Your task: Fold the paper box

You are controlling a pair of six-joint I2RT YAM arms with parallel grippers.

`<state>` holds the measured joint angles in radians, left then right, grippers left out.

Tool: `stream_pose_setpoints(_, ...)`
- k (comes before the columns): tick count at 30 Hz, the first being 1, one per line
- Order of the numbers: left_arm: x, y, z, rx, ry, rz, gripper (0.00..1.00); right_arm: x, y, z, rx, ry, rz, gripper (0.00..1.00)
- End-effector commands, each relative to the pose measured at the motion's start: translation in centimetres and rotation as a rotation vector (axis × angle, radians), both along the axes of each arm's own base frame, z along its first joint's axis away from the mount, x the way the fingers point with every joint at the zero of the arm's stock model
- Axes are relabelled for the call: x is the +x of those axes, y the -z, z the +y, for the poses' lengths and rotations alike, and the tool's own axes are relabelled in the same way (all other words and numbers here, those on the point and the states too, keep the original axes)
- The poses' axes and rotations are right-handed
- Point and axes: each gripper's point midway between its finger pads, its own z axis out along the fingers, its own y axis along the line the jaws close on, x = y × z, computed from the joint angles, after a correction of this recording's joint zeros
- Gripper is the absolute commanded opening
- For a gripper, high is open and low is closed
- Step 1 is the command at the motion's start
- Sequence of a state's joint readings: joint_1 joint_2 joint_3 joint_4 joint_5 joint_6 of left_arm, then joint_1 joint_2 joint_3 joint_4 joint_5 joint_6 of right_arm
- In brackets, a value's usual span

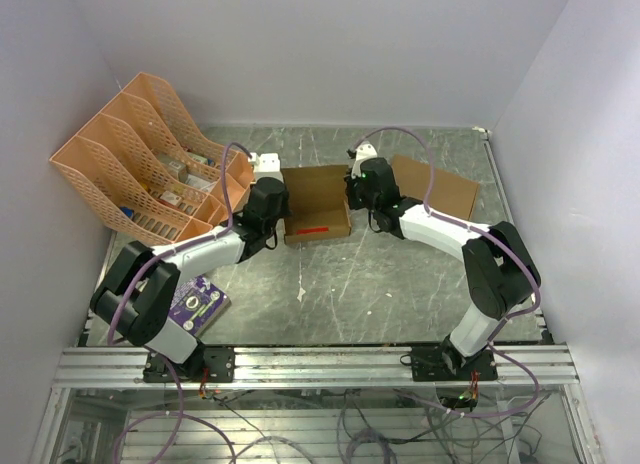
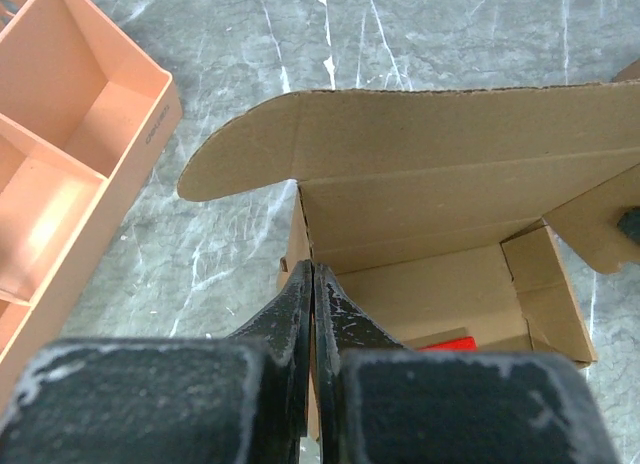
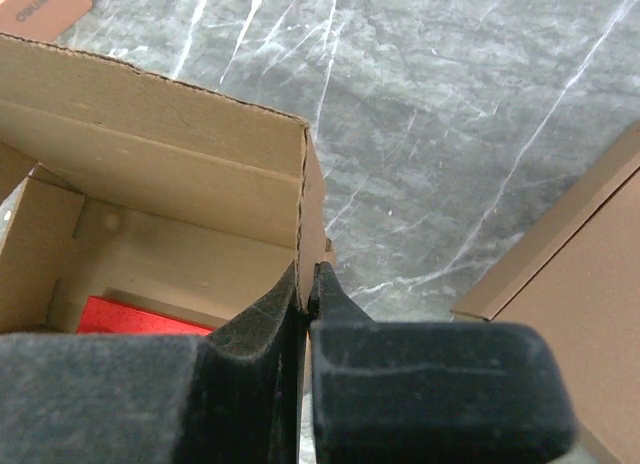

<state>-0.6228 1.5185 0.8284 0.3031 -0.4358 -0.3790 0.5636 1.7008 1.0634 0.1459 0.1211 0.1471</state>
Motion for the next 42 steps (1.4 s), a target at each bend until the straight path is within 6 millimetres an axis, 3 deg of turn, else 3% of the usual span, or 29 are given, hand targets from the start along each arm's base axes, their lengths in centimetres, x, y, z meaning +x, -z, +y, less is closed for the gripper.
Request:
stream_pose_setpoints(1,0.4,-2.6,-1.5,-0.068,0.005,-0.073,0.07,-0.8,-0.6,1.2,0.065,-0.009,-0.009,0.00)
stream_pose_setpoints(11,-0.8,-1.8,-1.6,-0.057,0.007,-0.071,0.07,-2.0,0.4,1.9,0.087,-0.006,0.035,0.00)
stream_pose_setpoints(15,-1.3,-1.4,-1.6,-0.050,0.009,-0.069,0.07,-2.2,-0.1,2.0,0.093,0.019,0.021,0.00)
stream_pose_setpoints(17,-1.6,-1.2,-1.6,-0.050,0.009,-0.068,0.07,-2.8,0.7,1.5,0.080,0.028,0.032,0.00)
stream_pose_setpoints(27,-2.6,-1.3,-1.7,-0.043,0.001,-0.084,0.07,-4.5,0.3,0.4,0.113,0.056,0.004,0.00)
stream_pose_setpoints(42,-4.0,-0.8,-1.7,-0.043,0.023,-0.092,0.07,-5.6,1.4,0.3,0.147,0.132,-0.007,0.00)
